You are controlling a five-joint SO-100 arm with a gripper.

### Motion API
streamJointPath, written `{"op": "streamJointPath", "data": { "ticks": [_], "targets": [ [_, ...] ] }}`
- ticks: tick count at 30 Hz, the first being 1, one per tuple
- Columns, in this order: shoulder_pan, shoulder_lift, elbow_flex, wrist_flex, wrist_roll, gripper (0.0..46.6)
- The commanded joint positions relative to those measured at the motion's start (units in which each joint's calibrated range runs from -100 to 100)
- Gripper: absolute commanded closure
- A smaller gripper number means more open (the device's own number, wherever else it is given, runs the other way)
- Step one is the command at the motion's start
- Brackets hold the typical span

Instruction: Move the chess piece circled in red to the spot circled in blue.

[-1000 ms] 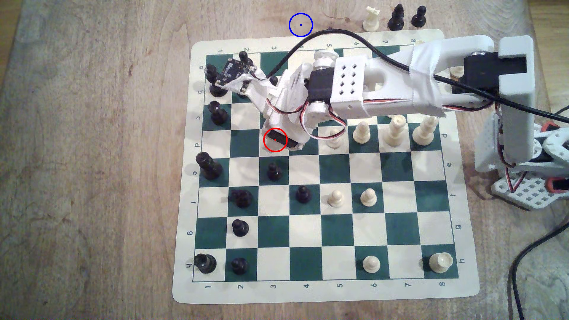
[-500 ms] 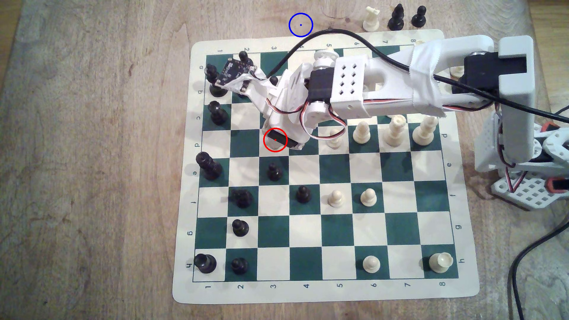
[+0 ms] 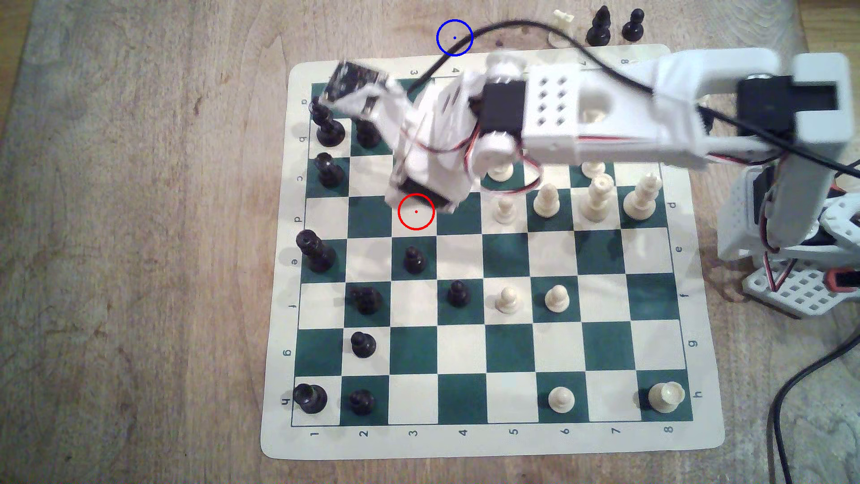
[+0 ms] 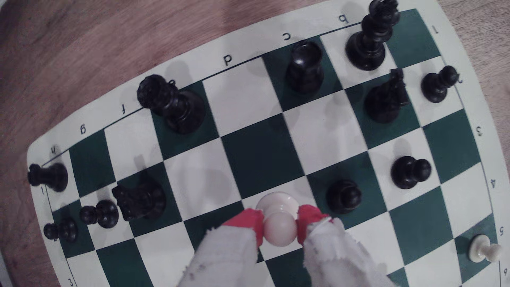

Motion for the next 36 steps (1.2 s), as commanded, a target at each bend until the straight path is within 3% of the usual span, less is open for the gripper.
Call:
{"op": "streamJointPath", "data": {
  "ticks": [1, 9, 22, 36],
  "targets": [
    [4.14, -8.56, -7.47, 3.69, 0.15, 46.4],
    [13.52, -11.44, -4.38, 4.51, 1.42, 46.4],
    [23.77, -7.20, 2.42, -5.57, 4.15, 46.4],
    [24.86, 4.01, -0.21, -12.77, 4.40, 46.4]
  ]
}}
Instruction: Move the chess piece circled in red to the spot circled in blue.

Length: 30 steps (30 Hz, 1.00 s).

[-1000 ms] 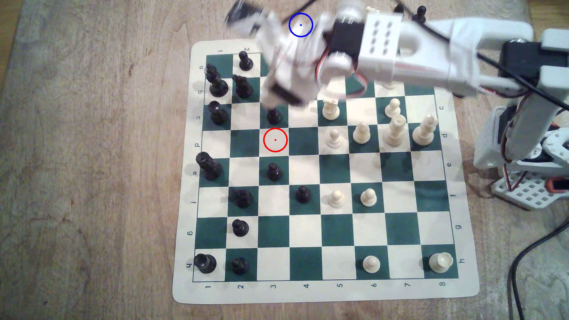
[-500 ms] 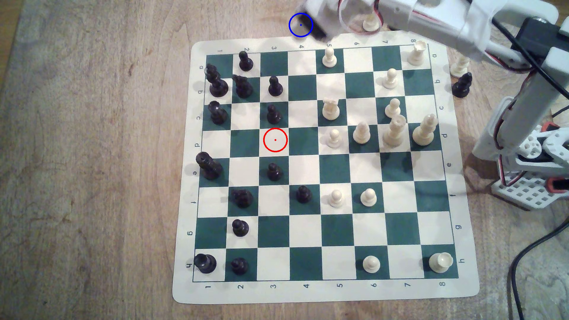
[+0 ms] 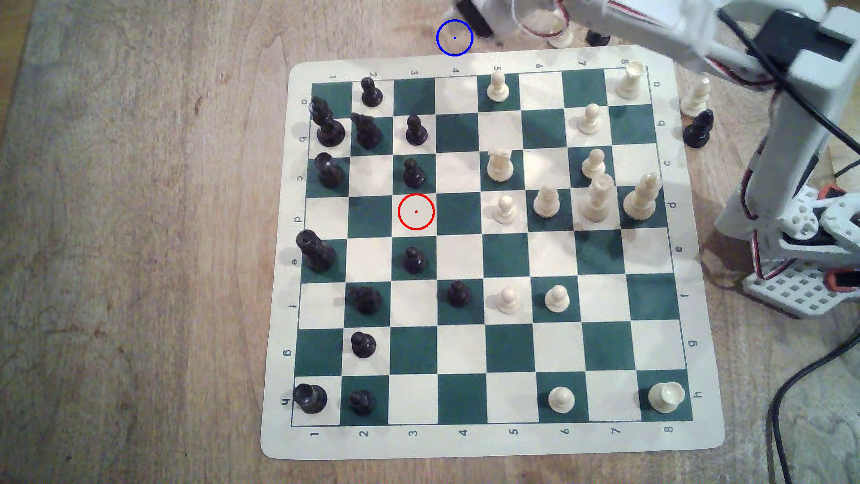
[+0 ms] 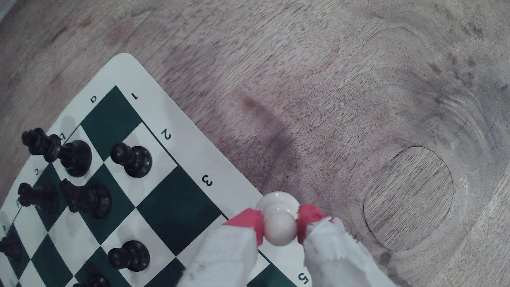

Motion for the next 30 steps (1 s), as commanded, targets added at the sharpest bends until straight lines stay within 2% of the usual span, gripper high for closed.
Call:
{"op": "streamJointPath", "data": {
  "ticks": [1, 30],
  "targets": [
    [0.01, 1.42, -4.28, -1.62, 0.10, 46.4],
    [0.01, 10.41, -12.08, -1.54, 0.63, 46.2]
  ]
}}
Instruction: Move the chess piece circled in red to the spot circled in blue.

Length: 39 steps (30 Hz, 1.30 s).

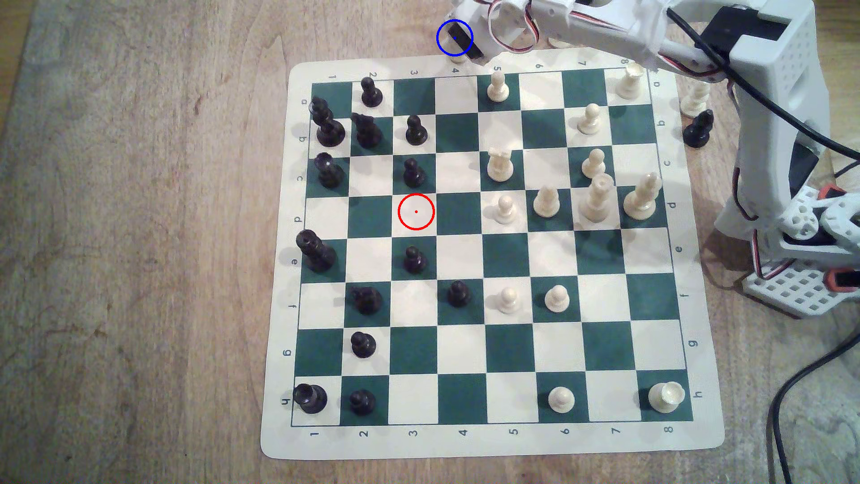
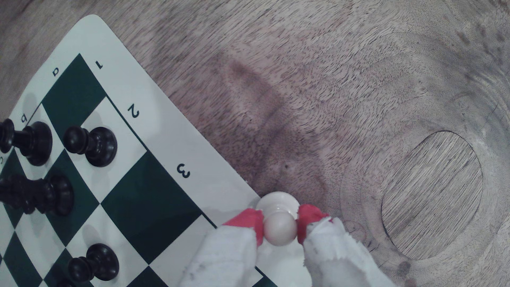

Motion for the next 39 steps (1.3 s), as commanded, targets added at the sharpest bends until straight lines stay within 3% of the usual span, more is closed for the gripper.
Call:
{"op": "streamJointPath", "data": {
  "ticks": [1, 21, 25, 27, 35, 39],
  "targets": [
    [-0.06, -1.40, -6.11, -0.74, 0.20, 46.2],
    [1.42, 1.74, -8.83, -0.25, 1.12, 46.4],
    [1.27, 1.74, -8.74, -0.08, 0.88, 41.4],
    [1.19, 1.74, -8.83, 0.24, 0.98, 35.6],
    [1.66, 0.30, -8.65, 0.49, 0.63, 27.0],
    [1.74, -1.99, -8.56, 2.21, -0.05, 25.9]
  ]
}}
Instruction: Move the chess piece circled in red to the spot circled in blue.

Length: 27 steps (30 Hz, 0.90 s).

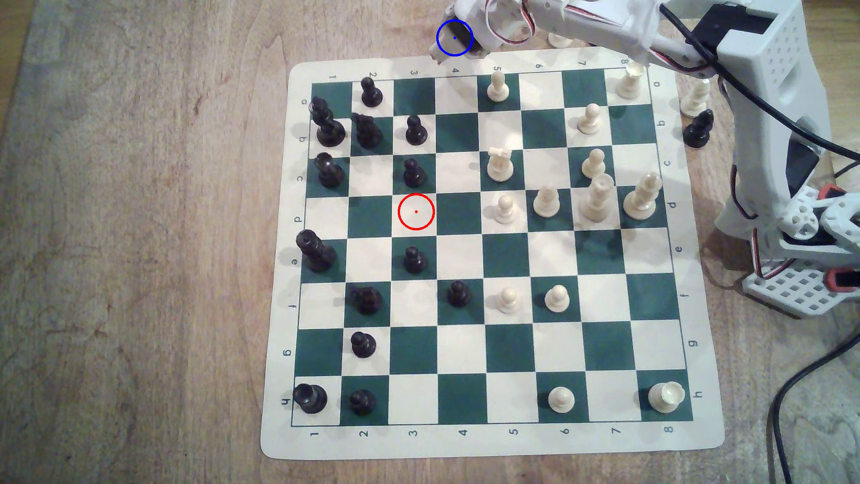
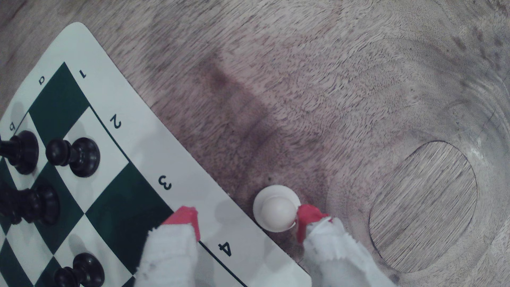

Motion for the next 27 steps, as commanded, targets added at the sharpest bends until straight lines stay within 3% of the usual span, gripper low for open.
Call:
{"op": "streamJointPath", "data": {
  "ticks": [1, 8, 17, 22, 27],
  "targets": [
    [0.63, -7.12, -3.23, 2.80, -1.22, 25.0],
    [0.08, -18.58, 8.74, 2.80, -1.22, 20.2],
    [-0.31, -33.36, 23.88, 2.97, -0.98, 18.4],
    [-3.12, -48.47, 40.11, 2.48, -0.73, 18.4],
    [-6.80, -74.44, 62.59, 3.87, 0.44, 18.8]
  ]
}}
